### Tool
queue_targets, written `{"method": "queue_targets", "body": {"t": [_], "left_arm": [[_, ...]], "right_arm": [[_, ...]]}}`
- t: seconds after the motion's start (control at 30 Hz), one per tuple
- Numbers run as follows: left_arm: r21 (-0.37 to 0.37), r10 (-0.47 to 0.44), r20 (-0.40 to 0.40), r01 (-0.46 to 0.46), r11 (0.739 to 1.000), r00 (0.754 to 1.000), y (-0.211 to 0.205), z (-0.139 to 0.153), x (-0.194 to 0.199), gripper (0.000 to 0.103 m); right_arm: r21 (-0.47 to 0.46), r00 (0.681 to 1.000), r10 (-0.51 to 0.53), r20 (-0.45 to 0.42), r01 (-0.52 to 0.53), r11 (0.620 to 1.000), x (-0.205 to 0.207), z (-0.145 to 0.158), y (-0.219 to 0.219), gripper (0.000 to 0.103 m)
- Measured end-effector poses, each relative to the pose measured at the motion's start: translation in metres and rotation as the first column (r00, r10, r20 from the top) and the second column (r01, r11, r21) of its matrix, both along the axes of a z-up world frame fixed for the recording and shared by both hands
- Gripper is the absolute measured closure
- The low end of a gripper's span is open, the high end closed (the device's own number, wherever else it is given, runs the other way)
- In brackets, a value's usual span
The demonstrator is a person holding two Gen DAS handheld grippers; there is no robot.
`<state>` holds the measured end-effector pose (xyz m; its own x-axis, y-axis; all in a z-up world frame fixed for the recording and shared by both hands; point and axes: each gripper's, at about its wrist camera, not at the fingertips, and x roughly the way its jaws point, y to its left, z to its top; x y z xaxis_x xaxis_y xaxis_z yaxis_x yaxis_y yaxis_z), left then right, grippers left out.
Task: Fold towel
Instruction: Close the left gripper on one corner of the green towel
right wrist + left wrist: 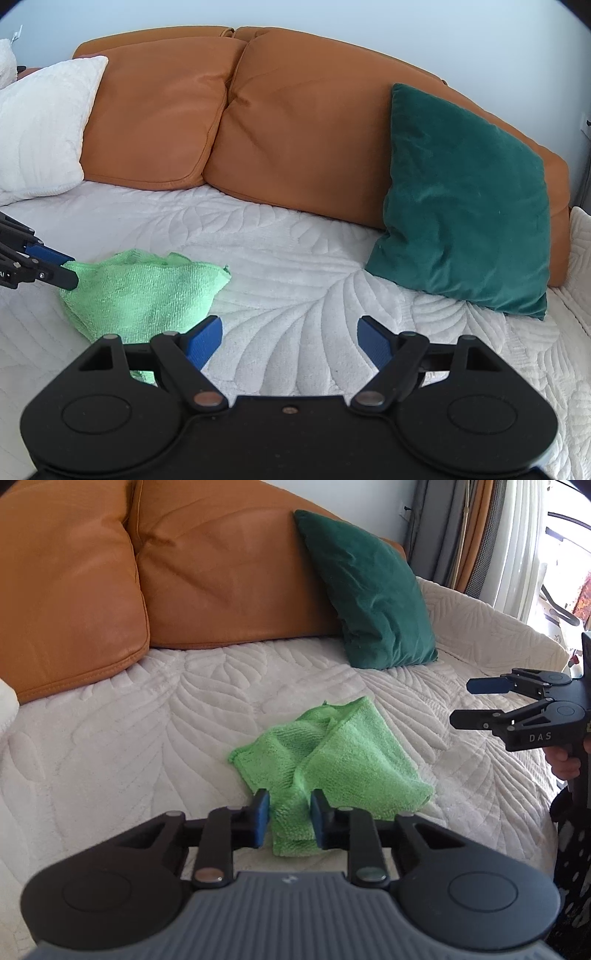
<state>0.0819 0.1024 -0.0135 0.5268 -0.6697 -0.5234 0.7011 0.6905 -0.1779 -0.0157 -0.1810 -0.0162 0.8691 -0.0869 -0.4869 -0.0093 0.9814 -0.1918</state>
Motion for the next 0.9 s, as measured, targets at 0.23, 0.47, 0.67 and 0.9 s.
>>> {"method": "queue_targets", "body": {"t": [0.23, 0.47, 0.67, 0.9], "left_arm": [[0.029, -0.019, 0.043, 0.018, 0.999, 0.999, -0.002, 0.009, -0.011, 0.090], [0.123, -0.011, 0.063, 0.003, 0.992, 0.998, -0.007, 0.006, -0.010, 0.095], [0.139, 0.003, 0.046, -0.009, 0.990, 0.999, -0.011, 0.000, -0.008, 0.096], [0.097, 0.017, 0.110, -0.027, 0.995, 0.994, -0.015, 0.017, -0.022, 0.101]], "right_arm": [[0.003, 1.000, -0.002, -0.006, 0.002, 1.000, 0.001, -0.001, -0.001, 0.022], [0.015, 1.000, 0.003, -0.010, -0.003, 1.000, 0.001, 0.001, -0.002, 0.022], [0.015, 1.000, 0.000, -0.012, 0.000, 1.000, 0.002, 0.000, -0.002, 0.022], [0.021, 1.000, -0.005, -0.014, 0.005, 1.000, 0.003, 0.001, -0.004, 0.022]]}}
